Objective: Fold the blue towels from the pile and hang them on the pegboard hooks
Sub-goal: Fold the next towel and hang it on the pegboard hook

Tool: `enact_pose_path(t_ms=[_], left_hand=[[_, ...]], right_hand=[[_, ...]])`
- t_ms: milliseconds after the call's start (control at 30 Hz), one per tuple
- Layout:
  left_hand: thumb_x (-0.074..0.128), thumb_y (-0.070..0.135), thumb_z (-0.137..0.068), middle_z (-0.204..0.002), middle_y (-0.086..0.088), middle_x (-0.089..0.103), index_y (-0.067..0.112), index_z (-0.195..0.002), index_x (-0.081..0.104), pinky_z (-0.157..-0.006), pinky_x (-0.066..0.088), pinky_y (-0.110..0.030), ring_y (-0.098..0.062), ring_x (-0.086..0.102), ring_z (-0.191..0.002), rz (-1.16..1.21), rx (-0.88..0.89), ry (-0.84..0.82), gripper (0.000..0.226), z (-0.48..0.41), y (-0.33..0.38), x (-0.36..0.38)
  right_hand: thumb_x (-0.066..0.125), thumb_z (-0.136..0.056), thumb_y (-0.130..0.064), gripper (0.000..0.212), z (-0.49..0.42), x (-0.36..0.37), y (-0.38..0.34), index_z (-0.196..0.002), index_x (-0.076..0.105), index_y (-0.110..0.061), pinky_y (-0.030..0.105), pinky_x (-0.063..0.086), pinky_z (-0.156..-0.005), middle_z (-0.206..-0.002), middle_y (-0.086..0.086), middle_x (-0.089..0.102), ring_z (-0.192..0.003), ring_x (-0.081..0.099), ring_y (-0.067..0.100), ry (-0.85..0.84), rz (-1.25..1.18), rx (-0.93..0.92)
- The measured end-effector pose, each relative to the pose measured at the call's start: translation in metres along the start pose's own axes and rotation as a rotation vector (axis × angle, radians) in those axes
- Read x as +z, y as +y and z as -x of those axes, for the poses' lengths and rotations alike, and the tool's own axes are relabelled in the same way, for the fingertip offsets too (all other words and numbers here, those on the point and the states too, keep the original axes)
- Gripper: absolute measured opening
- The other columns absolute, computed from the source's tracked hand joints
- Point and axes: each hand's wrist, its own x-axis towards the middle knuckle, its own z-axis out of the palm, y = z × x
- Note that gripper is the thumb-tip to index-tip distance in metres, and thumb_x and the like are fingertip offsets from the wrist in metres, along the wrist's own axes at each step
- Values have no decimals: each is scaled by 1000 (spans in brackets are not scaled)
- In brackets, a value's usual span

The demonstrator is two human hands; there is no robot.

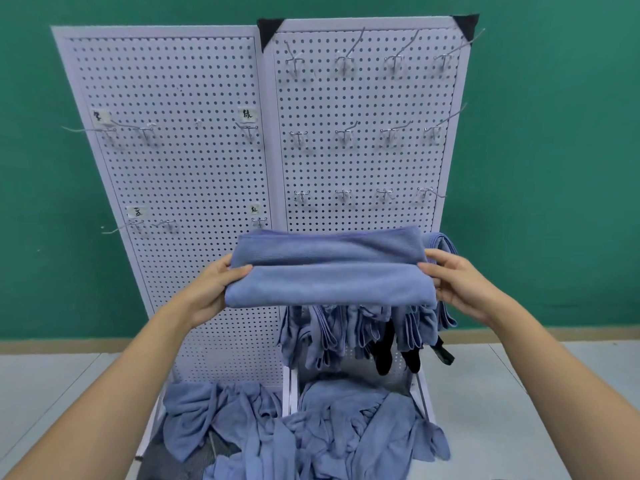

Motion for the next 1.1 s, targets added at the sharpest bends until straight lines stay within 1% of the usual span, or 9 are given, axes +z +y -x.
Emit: enact_pose_path(t_ms=[133,267,400,467,633,767,900,1000,1100], left_hand=[[41,-2,-98,-88,-6,72,13,-99,62,-58,57,-23,-14,68,-71,5,4,1,26,3,-3,-5],[36,-3,-99,-78,-2,70,14,-90,59,-49,53,-21,-12,65,-61,51,17,-17,30,6,-3,-6],[43,10,-96,-83,-4,63,20,-90,66,-52,52,-20,-13,59,-63,182,13,-46,26,8,-1,-8],[53,21,-80,-85,-2,67,20,-83,70,-56,54,-23,-15,64,-65,262,-2,-92,17,11,3,-9],[54,33,-92,-82,2,61,22,-71,62,-63,47,-31,-14,56,-68,68,1,9,25,3,-2,4],[70,8,-81,-84,-5,65,17,-80,55,-49,50,-23,-17,60,-65,-38,-52,99,18,-3,-16,9],[65,-6,-83,-107,-16,64,10,-95,62,-64,56,-27,-23,63,-80,-60,-197,101,20,-5,-38,12],[61,-9,-85,-120,-15,60,11,-103,66,-85,54,-39,-24,62,-90,-218,-289,52,27,-6,-55,18],[56,-7,-88,-119,-6,58,18,-105,66,-83,54,-34,-20,60,-98,-313,-239,56,32,2,-56,39]], right_hand=[[61,-85,-12,20,5,0,3,-104,67,-14,24,57,-63,-87,3,73,-70,64,16,-5,85,-10],[46,-95,4,27,5,2,5,-99,68,-11,26,58,-63,-87,5,73,-68,67,16,41,55,-22],[40,-97,5,29,7,8,-1,-100,65,-9,24,56,-58,-79,3,71,-62,64,12,42,-12,-41],[39,-98,-2,29,7,11,-4,-97,67,-11,27,54,-58,-86,8,67,-69,62,17,37,-25,-41],[48,-96,-37,24,4,21,-11,-87,64,-22,31,46,-65,-87,2,62,-73,55,21,77,115,15],[60,-92,-17,8,1,29,-22,-91,57,-24,27,30,-54,-67,-2,44,-61,37,17,147,335,-39],[59,-90,-6,15,2,44,-52,-94,62,-21,32,44,-64,-74,4,59,-63,53,17,105,171,-39],[56,-94,-8,10,-1,67,-74,-98,62,-15,25,53,-57,-83,3,64,-62,63,12,60,73,-31],[56,-94,-11,7,-4,90,-85,-98,62,-14,21,53,-54,-89,4,64,-63,64,10,49,109,-32]])
